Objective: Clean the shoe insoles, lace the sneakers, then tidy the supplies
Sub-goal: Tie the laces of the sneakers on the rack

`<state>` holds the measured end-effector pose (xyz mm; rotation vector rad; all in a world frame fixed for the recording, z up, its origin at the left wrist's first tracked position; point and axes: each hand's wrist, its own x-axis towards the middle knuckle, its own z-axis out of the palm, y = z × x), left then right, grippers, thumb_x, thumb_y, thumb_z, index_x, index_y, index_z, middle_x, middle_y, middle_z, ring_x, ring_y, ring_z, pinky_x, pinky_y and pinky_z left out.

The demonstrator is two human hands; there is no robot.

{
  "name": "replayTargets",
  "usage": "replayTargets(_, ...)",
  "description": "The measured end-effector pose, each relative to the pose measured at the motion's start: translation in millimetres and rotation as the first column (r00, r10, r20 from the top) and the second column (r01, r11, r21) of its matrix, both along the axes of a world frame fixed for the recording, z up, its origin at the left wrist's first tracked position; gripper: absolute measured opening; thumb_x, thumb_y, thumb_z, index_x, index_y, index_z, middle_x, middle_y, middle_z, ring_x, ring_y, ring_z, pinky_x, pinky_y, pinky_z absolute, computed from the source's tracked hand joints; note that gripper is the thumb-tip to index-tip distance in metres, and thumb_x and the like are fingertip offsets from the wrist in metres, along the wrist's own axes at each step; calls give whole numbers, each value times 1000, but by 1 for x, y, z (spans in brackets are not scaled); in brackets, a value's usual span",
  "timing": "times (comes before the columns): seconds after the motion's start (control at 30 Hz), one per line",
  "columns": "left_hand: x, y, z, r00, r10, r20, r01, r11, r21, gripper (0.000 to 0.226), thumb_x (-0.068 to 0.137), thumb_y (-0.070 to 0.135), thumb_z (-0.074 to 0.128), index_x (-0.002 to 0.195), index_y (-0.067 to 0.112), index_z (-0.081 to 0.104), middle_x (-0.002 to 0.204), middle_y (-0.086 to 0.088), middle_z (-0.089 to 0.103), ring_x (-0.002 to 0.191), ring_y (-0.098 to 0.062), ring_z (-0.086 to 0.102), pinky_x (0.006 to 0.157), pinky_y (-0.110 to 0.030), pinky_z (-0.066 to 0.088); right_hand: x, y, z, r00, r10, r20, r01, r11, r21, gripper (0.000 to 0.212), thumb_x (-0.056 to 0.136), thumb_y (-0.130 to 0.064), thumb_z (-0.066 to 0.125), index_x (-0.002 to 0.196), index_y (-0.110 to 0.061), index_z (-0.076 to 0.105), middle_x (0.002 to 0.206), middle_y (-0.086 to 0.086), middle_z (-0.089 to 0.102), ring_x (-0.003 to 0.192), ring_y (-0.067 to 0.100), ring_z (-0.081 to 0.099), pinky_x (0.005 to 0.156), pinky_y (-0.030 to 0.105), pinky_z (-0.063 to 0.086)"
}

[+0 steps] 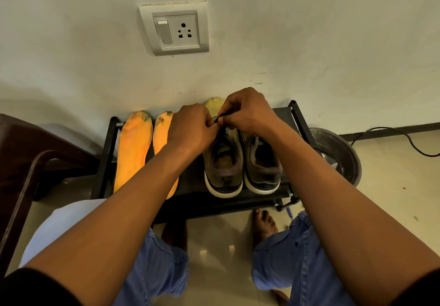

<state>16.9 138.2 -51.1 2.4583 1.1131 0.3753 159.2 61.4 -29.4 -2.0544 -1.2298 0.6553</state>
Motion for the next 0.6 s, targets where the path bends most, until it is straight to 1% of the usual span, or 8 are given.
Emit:
replayTargets(0.07,0,-1,-2,1000,-4,-23,4,1000,10,35,91,41,68,67,16,72,66,-6,67,65,-27,62,56,-34,43,0,0,1,1000,6,-9,-6,1000,11,11,75,-10,82,79,-19,78,73,-3,75,69,11,72,73,34,63)
replayTargets(0.13,0,-1,-4,1000,5,-23,-6,999,-44,36,92,41,66,67,17,72,64,-5,67,63,-25,62,55,-33,43,0,-1,1,1000,9,-17,-9,1000,18,11,75,-9,81,79,-18,77,72,-3,75,68,11,73,73,35,63)
replayTargets(0.2,1,0,-5,999,35,-8,-35,989,-147,33,93,41,67,70,17,73,67,-5,68,65,-24,63,55,-30,42,0,-1,1,1000,14,-20,-14,1000,20,10,75,-9,81,79,-17,77,73,-2,75,68,12,73,72,36,63)
replayTargets(0.27,2,2,-5,996,84,41,-67,949,-308,30,91,39,70,72,17,76,69,-5,69,67,-24,64,58,-29,40,0,-1,1,1000,17,-8,-17,1000,19,11,75,-9,81,80,-18,76,74,-2,74,69,12,72,72,36,63)
replayTargets(0.37,3,3,-3,980,176,95,-109,867,-487,19,87,35,77,77,19,78,73,-4,69,71,-24,63,63,-33,45,0,0,1,1000,22,21,-23,1000,15,10,75,-11,81,82,-17,76,76,-4,74,72,11,72,74,34,62)
replayTargets(0.5,4,2,1,963,231,139,-118,823,-556,6,84,22,81,79,25,78,85,-7,75,86,-28,70,74,-44,57,-1,0,2,999,22,24,-22,1000,16,11,75,-11,82,82,-17,77,75,-5,74,73,11,72,74,35,62)
replayTargets(0.53,5,2,3,955,258,146,-123,793,-597,7,83,18,81,79,22,78,85,-7,75,87,-27,70,71,-42,56,-1,0,2,1000,21,22,-21,1000,15,11,74,-11,82,81,-18,77,75,-5,74,72,11,72,74,35,62)
replayTargets(0.6,5,1,9,935,322,150,-133,709,-692,6,80,8,81,82,13,78,78,-5,71,79,-24,64,60,-28,45,0,0,1,1000,18,17,-18,1000,20,12,73,-10,83,80,-17,77,75,-5,74,72,10,72,74,35,62)
